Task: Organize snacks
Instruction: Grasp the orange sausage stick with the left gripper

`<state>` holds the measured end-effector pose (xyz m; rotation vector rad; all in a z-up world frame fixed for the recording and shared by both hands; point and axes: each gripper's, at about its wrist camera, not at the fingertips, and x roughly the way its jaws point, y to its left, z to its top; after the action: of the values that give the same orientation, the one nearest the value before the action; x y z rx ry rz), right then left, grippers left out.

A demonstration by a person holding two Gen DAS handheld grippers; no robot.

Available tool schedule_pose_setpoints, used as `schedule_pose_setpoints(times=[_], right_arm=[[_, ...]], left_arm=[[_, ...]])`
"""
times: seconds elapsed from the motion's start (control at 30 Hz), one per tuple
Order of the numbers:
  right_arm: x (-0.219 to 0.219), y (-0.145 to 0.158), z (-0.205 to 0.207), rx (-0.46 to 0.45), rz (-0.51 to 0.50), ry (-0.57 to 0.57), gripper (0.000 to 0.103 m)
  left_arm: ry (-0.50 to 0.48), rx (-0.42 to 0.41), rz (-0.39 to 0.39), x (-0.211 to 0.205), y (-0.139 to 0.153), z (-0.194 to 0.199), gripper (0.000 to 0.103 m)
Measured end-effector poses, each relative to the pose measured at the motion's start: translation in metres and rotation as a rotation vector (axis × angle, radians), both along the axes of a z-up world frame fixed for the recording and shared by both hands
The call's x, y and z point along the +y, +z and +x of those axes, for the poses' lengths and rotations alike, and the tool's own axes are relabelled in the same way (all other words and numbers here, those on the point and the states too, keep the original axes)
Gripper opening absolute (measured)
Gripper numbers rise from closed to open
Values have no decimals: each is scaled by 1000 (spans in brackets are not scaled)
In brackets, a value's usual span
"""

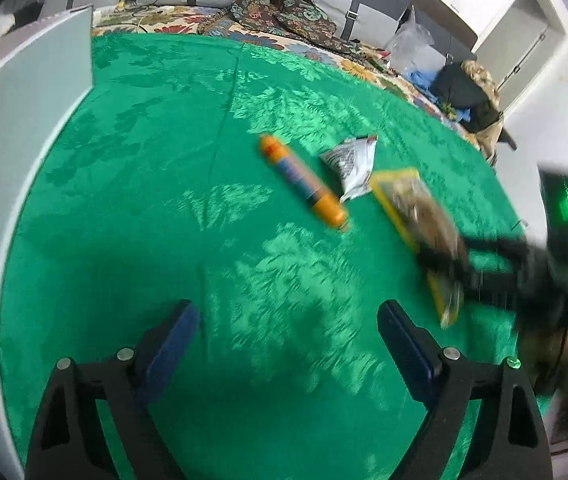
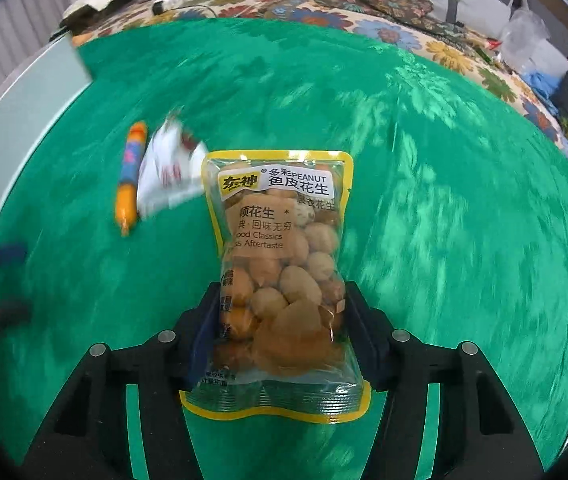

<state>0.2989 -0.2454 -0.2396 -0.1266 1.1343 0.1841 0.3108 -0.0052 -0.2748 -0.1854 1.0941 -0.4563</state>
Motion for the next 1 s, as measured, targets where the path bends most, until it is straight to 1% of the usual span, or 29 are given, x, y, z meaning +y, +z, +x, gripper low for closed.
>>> schedule_pose_setpoints(times=[0.1, 0.2, 0.23, 0.3, 0.33, 0.4, 0.47, 0.53, 0.6, 0.67, 0.7, 0.73, 0.77, 0.8, 0.83, 0.87, 0.9, 1.0], right_arm=[[3, 0, -29, -34, 3, -31, 61], [2, -1, -41, -55, 12, -61, 60], [1, -1, -44, -60, 17, -72, 60], [-3, 0, -49, -72, 40, -101, 60], [-6, 0, -51, -76, 57, -118, 60], [-12, 1, -54, -84, 79, -155, 60], [-16, 1, -55, -93, 91, -172, 60], [-19, 1, -58, -95, 97, -180, 60], [-22, 1, -61, -94, 108, -184, 60], [-26, 1, -63, -94, 120, -192, 60], [-27, 2, -63, -94, 123, -195, 60], [-28, 2, -64, -94, 122, -199, 60], [-29, 2, -63, -92, 123, -200, 60], [-30, 2, -62, -89, 125, -203, 60], [-31, 3, -62, -87, 127, -206, 60], [-32, 3, -61, -85, 127, -206, 60], [-33, 3, -61, -81, 125, -203, 60], [-34, 3, -60, -72, 111, -194, 60]], left_arm=[[-25, -2, -19, -16, 4, 13, 90], [-38, -21, -16, -34, 9, 33, 90], [-34, -18, -11, -39, 7, 41, 90], [4, 21, -1, -48, -1, 62, 90], [25, 7, -5, -50, -1, 68, 90], [63, -1, 20, -59, -2, 80, 90], [65, 2, 61, -67, -2, 85, 90], [59, 0, 75, -65, -3, 81, 90], [42, -35, 98, -59, -5, 73, 90], [11, -68, 152, -55, -7, 68, 88], [-2, -73, 167, -53, -7, 67, 82], [-22, -79, 204, -52, -8, 68, 75], [-33, -81, 218, -49, -7, 68, 71], [-51, -79, 235, -47, -7, 70, 64], [-65, -74, 240, -44, -6, 71, 57], [-78, -68, 240, -40, -5, 72, 53], [-87, -60, 237, -35, -4, 73, 47], [-83, -29, 197, -29, -3, 81, 47]])
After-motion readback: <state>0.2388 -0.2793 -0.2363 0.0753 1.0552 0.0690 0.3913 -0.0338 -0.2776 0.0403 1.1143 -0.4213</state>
